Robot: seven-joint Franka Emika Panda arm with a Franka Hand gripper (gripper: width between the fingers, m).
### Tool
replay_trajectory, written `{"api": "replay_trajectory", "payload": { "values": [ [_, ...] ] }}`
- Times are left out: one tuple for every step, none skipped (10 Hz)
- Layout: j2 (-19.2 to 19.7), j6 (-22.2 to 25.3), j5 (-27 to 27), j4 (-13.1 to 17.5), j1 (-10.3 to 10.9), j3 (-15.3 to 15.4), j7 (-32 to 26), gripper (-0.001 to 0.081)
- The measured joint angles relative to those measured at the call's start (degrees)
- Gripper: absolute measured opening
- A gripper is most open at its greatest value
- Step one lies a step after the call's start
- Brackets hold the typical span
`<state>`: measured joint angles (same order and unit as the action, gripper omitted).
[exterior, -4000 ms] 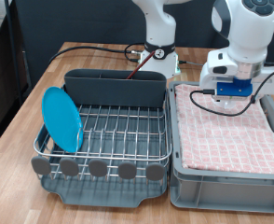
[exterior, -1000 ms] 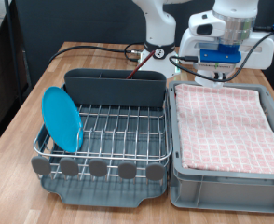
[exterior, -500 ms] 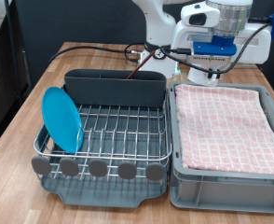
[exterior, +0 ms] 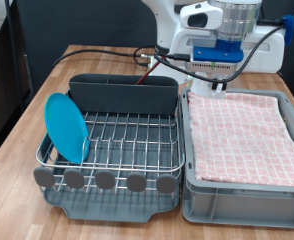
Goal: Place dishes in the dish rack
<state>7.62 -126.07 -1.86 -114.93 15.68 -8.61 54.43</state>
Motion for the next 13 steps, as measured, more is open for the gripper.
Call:
{"api": "replay_trajectory", "payload": {
  "values": [
    [1.3,0.6,0.6,1.9,-0.3,-0.3,-1.0,0.0069],
    [2.6,1.2,1.2,3.7,-0.7,-0.6,-2.0,0.0069],
    [3.8,1.3,1.8,5.3,-1.1,-0.8,-3.0,0.0069],
    [5.0,1.3,2.2,6.6,-1.5,-0.9,-4.1,0.0069],
    [6.1,0.9,2.6,7.8,-1.8,-1.1,-5.0,0.0069],
    [7.2,0.3,2.9,8.9,-2.1,-1.2,-5.9,0.0069],
    [8.3,-0.3,3.1,9.9,-2.4,-1.3,-6.6,0.0069],
    [9.4,-0.8,3.1,10.9,-2.6,-1.3,-7.0,0.0069],
    [10.5,-1.1,3.3,12.0,-2.9,-1.3,-7.4,0.0069],
    [11.5,-1.4,3.5,13.0,-3.2,-1.3,-8.0,0.0069],
    [12.4,-1.6,3.9,14.0,-3.5,-1.3,-8.5,0.0069],
    [13.4,-1.6,4.1,15.0,-3.7,-1.3,-9.1,0.0069],
    [14.3,-1.7,4.3,16.0,-4.0,-1.3,-9.5,0.0069]
  ]
}}
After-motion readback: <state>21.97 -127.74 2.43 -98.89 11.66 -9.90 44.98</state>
